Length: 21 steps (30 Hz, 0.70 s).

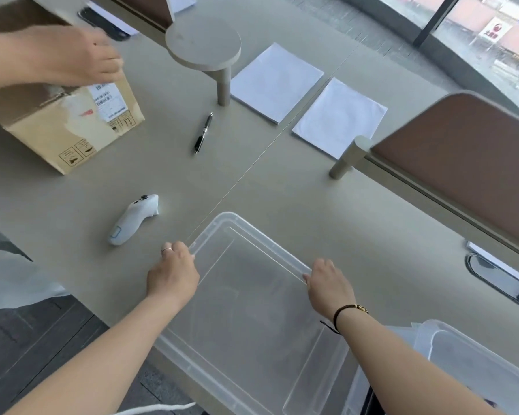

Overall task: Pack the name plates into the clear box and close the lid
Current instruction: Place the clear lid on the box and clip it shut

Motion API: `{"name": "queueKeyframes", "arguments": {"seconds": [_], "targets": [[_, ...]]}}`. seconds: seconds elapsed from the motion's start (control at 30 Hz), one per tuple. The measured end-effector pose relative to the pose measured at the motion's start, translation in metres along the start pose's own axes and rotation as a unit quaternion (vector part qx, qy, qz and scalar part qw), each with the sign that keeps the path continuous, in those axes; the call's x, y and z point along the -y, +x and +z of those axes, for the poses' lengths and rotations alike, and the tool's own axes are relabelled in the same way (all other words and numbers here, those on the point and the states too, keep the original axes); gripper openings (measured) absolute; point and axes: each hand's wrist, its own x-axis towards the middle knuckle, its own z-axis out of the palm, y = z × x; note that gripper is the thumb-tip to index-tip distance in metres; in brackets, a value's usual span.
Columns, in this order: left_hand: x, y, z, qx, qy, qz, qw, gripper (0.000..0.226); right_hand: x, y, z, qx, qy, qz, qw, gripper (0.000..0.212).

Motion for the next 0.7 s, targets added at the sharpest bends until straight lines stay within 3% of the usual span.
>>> {"name": "queueKeyframes", "arguments": {"seconds": [0.3,0.53,0.7], "targets": [[-0.024,0.047,-0.11,-0.104,-0.004,0.064,0.993,0.023,0.041,0.002,-0.054,-0.133,0.159,0.019,0.978,0.026],[-0.048,0.039,-0.163,-0.088,-0.02,0.056,0.994,0.024,0.041,-0.019,-0.141,-0.194,0.156,0.024,0.968,0.032],[-0.084,0.006,-0.161,-0.067,-0.022,0.109,0.991,0.025,-0.001,-0.063,-0.174,-0.246,0.127,0.05,0.96,0.03]]}}
